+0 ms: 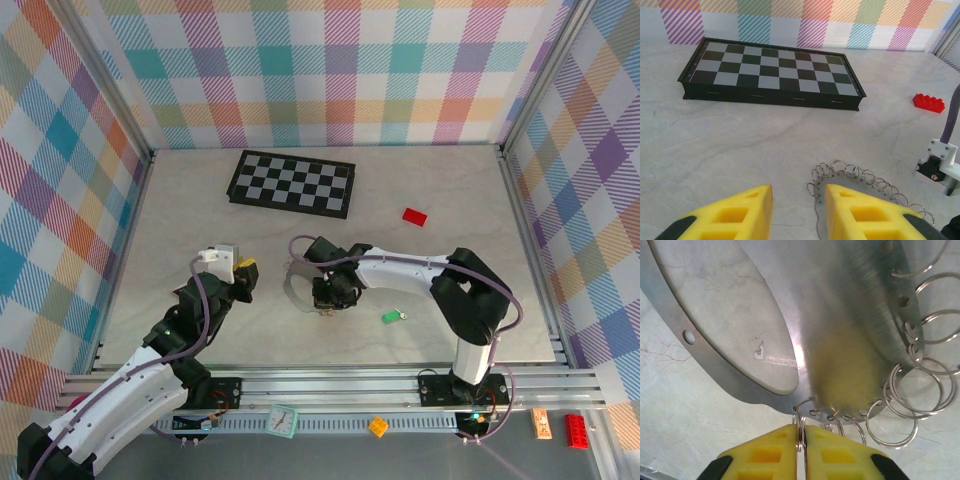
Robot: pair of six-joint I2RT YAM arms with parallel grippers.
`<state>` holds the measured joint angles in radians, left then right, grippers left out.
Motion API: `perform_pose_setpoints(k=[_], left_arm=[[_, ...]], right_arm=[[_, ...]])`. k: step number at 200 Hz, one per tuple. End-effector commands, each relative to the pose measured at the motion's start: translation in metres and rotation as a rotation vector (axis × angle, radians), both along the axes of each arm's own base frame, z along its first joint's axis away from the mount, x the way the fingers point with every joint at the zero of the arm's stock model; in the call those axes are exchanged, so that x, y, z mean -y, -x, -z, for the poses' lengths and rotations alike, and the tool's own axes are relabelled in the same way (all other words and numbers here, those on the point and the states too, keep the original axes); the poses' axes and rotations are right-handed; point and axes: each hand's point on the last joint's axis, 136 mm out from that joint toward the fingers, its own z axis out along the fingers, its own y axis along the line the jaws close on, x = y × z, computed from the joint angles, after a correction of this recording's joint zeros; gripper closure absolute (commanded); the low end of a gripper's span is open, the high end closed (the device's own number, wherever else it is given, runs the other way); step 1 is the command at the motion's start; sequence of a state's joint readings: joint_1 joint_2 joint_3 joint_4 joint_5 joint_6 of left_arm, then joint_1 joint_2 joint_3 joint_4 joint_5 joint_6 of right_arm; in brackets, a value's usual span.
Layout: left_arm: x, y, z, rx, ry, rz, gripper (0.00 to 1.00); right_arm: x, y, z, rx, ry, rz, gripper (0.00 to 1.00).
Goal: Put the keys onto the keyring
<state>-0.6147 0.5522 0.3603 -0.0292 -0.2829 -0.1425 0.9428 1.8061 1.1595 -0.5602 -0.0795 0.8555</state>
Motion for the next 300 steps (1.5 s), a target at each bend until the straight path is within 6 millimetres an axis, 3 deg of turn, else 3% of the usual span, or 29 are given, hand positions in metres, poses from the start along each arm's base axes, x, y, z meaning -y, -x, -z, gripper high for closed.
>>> perform_pose_setpoints(k=[1,150,191,218,247,274,300], left_arm=[[-0.004,0.001,0.0,0.004,0.002,-0.019,0.68],[-0.005,0.001,-0.002,0.008,0.002,-0.022,0.68],[-0.005,0.001,-0.003,0.009,0.004,-0.025,0.68],[-0.006,0.001,-0.005,0.012,0.003,-0.024,0.68],[-0.006,0.001,-0.008,0.015,-0.003,-0.024,0.68],[-0.006,0.001,-0.018,0.028,-0.019,-0.015,0.68],[0.008,0.003,-0.035,0.061,-0.055,0.073,0.67]], right_arm=[[0.0,0.007,0.009,-0.037,0.008,0.007,0.85],[0.0,0.011,0.017,-0.078,0.036,-0.005,0.86],[0.0,0.009,0.012,-0.063,0.032,-0.007,0.92],[0.002,0.003,-0.002,-0.007,0.029,-0.027,1.0],[0.005,-0.007,-0.021,0.094,0.026,-0.088,1.0],[0.014,-0.026,-0.046,0.284,0.043,-0.19,1.0],[0.021,-0.043,-0.074,0.474,0.059,-0.317,1.0]])
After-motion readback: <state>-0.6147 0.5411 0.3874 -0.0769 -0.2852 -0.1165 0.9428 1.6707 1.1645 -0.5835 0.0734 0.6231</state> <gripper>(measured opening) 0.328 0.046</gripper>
